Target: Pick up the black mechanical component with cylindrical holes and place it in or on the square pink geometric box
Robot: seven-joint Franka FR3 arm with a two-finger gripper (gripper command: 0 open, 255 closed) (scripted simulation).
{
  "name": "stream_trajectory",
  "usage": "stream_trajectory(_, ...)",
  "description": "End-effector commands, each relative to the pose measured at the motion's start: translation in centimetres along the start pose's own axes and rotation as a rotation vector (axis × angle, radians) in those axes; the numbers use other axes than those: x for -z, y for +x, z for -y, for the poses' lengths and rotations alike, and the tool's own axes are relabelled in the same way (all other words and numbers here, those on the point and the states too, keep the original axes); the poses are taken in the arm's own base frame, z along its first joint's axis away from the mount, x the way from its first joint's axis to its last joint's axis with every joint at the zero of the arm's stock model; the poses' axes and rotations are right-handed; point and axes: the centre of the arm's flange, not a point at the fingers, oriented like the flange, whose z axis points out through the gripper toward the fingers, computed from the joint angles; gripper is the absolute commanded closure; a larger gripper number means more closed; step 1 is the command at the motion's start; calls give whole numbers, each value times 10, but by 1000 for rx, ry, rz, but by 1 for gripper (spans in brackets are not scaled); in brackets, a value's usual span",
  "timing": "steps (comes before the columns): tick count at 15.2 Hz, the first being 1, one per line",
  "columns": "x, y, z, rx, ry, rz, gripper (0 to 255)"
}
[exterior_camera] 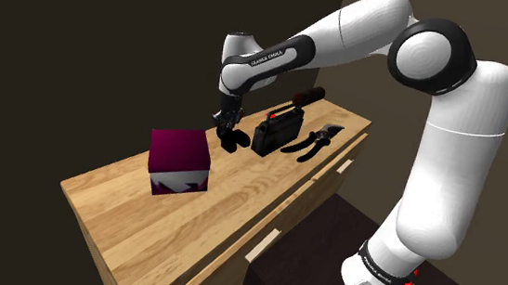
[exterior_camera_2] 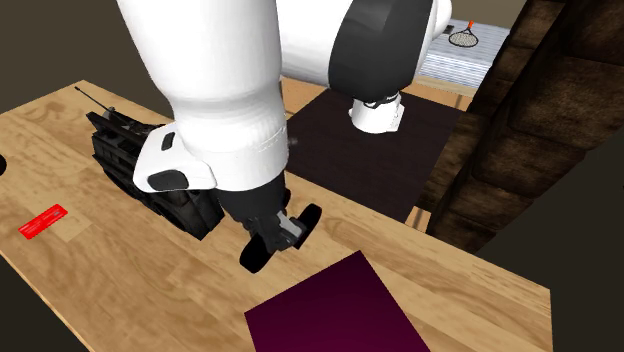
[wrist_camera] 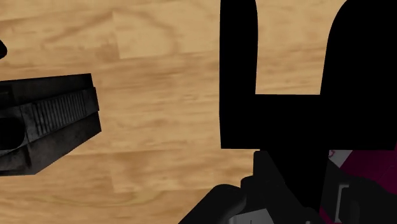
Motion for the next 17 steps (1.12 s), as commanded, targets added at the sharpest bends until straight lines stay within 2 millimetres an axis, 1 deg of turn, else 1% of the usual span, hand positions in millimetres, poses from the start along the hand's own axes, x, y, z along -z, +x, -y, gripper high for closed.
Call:
stream_trajectory(1,11,0,-1,0,0,0,255)
stream_trajectory(14,78,1,-1,0,0,0,255)
stream_trajectory(17,81,14,36,0,0,0,255)
